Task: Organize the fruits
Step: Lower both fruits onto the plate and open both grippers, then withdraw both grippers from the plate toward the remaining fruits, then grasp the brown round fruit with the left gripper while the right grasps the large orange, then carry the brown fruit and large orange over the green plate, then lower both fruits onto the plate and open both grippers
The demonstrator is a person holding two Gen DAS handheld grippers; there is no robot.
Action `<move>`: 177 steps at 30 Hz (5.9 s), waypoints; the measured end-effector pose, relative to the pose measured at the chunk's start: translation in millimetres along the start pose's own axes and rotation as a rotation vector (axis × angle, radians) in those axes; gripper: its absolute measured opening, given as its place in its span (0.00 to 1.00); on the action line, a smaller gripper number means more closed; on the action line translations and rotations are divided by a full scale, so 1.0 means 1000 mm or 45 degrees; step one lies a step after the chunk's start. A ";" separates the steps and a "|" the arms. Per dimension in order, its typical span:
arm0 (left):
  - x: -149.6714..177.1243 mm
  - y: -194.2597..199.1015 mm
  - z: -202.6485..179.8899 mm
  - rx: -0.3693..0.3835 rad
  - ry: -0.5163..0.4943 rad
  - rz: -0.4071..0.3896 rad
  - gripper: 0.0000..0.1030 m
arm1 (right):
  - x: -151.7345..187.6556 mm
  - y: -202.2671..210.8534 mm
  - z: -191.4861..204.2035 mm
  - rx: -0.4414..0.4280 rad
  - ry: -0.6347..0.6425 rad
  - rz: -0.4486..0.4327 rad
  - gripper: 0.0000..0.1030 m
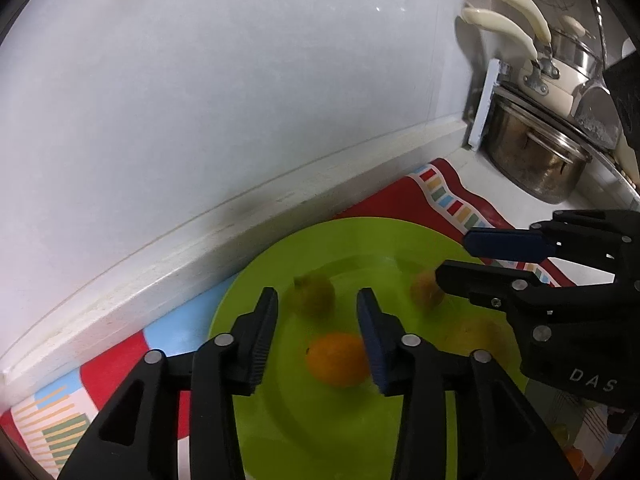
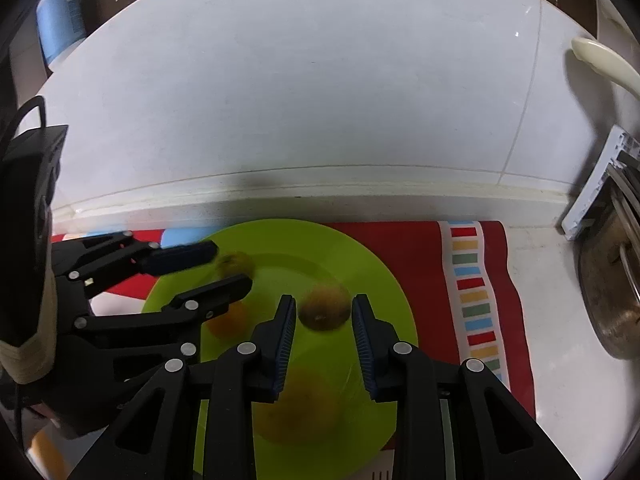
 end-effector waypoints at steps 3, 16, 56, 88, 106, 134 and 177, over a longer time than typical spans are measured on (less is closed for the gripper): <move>0.003 0.010 0.006 -0.025 0.002 -0.002 0.41 | 0.002 0.009 0.003 0.006 -0.011 -0.018 0.32; 0.011 0.109 0.029 -0.111 0.056 -0.161 0.63 | 0.015 0.087 0.039 0.076 0.051 -0.192 0.40; 0.143 0.230 0.006 -0.170 0.055 -0.184 0.87 | 0.161 0.179 0.100 0.191 -0.056 -0.238 0.62; 0.181 0.127 -0.036 0.023 0.002 0.102 0.29 | 0.201 0.090 0.059 0.048 -0.233 0.019 0.45; 0.178 0.146 -0.024 0.014 0.048 0.069 0.28 | 0.194 0.105 0.071 0.043 -0.207 -0.055 0.42; 0.074 0.110 0.024 -0.027 -0.012 -0.122 0.28 | 0.082 0.080 0.083 -0.035 -0.094 -0.176 0.42; 0.093 0.178 0.042 -0.191 0.122 -0.182 0.78 | 0.102 0.128 0.081 0.138 -0.098 -0.264 0.69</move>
Point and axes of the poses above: each gripper's, at about its wrist camera, not at the fingertips, and y roughly against the way its jaws point, z to its left, x to its underside, the point moved 9 cm from there along -y, roughly the way its jaws point, and after that the axes turned 15 degrees about -x, right-handed, at the moved point
